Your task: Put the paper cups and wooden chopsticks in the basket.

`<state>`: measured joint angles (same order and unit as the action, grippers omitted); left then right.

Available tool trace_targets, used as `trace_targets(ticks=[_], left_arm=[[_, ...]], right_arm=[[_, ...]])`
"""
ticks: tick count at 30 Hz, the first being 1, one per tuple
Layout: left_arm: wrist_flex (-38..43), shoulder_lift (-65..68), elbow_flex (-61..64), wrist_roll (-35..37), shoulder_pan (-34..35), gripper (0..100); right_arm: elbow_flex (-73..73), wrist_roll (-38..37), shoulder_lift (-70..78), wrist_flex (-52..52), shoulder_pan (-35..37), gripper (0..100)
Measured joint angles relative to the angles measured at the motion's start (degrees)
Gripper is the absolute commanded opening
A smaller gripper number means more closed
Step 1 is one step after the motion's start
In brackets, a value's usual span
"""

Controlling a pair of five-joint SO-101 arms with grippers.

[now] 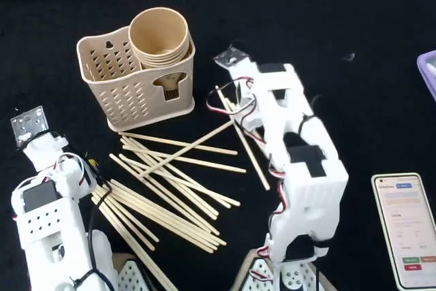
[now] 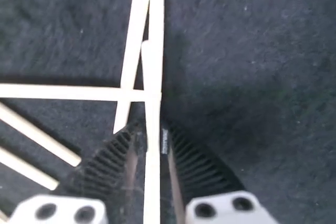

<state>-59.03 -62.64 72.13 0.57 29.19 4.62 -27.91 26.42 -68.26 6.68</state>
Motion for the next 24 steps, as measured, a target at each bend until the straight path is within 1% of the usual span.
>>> trace_targets(ticks=[5,7,10,15,17,20,24], left_arm=[[0.00,0.00,0.00,0.00,0.00,22],[0.00,0.00,0.00,0.00,0.00,22],[0.00,0.00,0.00,0.00,0.00,22],[0.00,0.00,0.00,0.00,0.00,22],[0.00,0.00,0.00,0.00,0.00,22],[0.00,0.00,0.00,0.00,0.00,22],[0.00,0.00,0.00,0.00,0.00,22]], right_arm=[[-0.97,0.00,0.35,-1.49,-2.29,1.0],[-0.79,-0.09,-2.02,-2.55,-4.13,1.0],[0.35,-0.09,-9.85,-4.48,-6.42,1.0],[1.05,-0.18,-26.20,-8.88,-6.24,1.0],[0.09,-0.09,-32.26,-10.11,-4.66,1.0],[-3.69,-0.18,-39.30,-10.55,-0.44,1.0],[-6.86,1.76,-42.73,-10.81,3.25,1.0]])
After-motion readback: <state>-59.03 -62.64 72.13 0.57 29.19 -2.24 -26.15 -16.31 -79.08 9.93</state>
